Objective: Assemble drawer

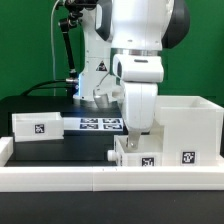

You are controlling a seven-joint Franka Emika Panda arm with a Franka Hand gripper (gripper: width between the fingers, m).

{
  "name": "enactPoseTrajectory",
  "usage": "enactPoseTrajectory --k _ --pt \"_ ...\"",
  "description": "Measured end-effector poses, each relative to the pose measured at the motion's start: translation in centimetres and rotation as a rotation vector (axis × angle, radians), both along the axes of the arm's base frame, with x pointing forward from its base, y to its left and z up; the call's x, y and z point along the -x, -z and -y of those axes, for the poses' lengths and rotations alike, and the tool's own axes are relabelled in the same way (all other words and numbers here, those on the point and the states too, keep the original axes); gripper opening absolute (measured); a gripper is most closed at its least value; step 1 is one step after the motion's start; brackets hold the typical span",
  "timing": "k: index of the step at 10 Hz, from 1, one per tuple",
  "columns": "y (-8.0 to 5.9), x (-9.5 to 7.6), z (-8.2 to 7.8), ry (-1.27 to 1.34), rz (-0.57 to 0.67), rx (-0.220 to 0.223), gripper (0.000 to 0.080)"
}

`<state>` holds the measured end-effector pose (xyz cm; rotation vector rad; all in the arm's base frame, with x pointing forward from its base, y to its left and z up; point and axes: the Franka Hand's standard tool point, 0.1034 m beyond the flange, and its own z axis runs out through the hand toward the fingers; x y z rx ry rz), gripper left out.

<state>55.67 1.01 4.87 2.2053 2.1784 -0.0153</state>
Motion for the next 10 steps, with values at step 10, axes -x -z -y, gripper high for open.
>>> enactPoseTrajectory --k 10 --pt "2.0 -2.1 6.9 -0.077 -0.025 -0.136 0.0648"
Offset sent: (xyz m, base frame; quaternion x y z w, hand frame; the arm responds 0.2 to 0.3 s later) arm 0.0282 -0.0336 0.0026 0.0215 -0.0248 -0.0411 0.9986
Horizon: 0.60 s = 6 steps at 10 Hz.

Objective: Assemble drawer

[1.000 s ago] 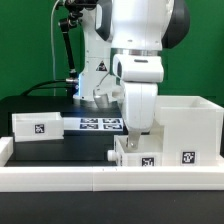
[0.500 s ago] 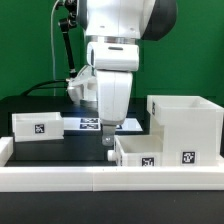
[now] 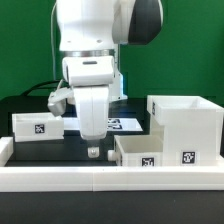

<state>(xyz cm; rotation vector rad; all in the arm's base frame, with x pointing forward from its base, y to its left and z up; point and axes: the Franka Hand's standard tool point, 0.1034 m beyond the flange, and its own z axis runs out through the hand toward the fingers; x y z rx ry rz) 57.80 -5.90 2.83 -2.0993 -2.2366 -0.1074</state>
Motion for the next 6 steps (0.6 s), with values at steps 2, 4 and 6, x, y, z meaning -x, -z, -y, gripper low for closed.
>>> enactPoseTrajectory --k 2,4,6 --pt "0.2 -0.9 0.8 -0.02 0.008 -0.075 0.0648" --pt "0.3 -1.1 0.8 -0.004 -0.009 -0.121 0.0648" --pt "0.3 -1.4 -0.6 0.019 -0.015 -0.131 0.0648"
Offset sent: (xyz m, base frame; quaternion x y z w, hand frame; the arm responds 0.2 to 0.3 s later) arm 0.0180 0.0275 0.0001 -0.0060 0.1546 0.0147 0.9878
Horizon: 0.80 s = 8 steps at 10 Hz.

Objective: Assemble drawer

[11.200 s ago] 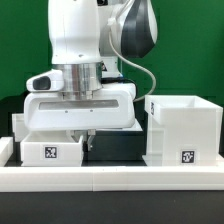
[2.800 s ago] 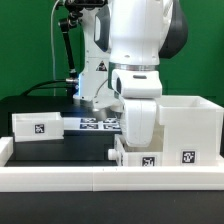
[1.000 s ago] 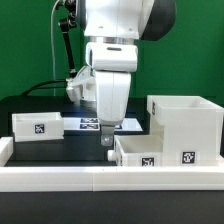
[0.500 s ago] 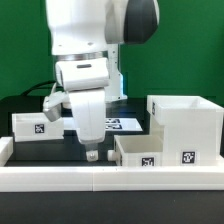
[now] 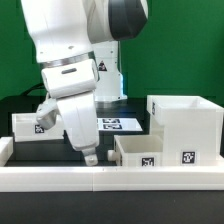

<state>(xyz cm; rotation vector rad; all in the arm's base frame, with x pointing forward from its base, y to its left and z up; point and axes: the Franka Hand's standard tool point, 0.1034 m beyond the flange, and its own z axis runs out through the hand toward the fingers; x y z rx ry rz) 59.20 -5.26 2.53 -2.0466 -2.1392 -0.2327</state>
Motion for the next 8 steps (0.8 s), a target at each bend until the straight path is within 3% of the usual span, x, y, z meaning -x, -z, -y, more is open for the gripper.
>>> enactPoseTrajectory --k 3,8 --pt "0.8 0.7 -2.5 0.018 -0.005 -0.004 0.0648" --pt "0.8 0.8 -2.1 0.024 -0.007 -0.004 0.0648"
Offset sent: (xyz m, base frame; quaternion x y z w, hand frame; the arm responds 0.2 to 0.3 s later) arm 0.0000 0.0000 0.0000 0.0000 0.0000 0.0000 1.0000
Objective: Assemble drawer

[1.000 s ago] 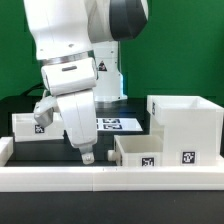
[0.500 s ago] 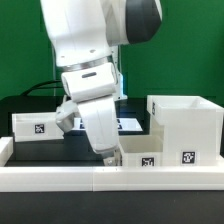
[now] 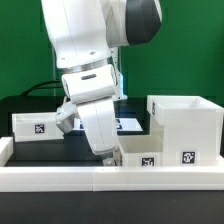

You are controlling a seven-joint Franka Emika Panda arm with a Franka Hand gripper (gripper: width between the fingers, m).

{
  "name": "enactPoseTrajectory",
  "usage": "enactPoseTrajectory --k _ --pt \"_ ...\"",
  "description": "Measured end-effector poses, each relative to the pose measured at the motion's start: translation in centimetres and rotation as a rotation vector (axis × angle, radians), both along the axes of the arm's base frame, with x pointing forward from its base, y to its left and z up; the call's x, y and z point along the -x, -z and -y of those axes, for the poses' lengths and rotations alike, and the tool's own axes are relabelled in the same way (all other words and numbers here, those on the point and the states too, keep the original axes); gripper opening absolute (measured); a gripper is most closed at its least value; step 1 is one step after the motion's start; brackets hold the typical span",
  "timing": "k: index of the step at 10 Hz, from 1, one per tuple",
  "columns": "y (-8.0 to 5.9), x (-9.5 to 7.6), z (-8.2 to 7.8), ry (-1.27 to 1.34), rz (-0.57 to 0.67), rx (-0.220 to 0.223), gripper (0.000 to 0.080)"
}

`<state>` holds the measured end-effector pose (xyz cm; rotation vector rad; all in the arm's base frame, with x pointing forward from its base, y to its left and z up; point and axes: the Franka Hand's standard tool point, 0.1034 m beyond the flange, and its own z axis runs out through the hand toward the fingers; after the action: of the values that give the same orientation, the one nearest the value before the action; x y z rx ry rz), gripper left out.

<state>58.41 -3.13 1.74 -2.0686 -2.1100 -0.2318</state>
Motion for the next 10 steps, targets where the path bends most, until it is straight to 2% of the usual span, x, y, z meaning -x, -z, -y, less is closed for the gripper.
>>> enactPoseTrajectory --k 5,9,10 --pt "0.0 0.1 -1.8 0.079 -0.025 0.0 0.0648" --pt "-0.1 -0.2 -2.0 0.048 -0.012 0.049 0.0648" --pt "0.1 -0.1 -2.9 0.008 -0.011 0.057 0.0648"
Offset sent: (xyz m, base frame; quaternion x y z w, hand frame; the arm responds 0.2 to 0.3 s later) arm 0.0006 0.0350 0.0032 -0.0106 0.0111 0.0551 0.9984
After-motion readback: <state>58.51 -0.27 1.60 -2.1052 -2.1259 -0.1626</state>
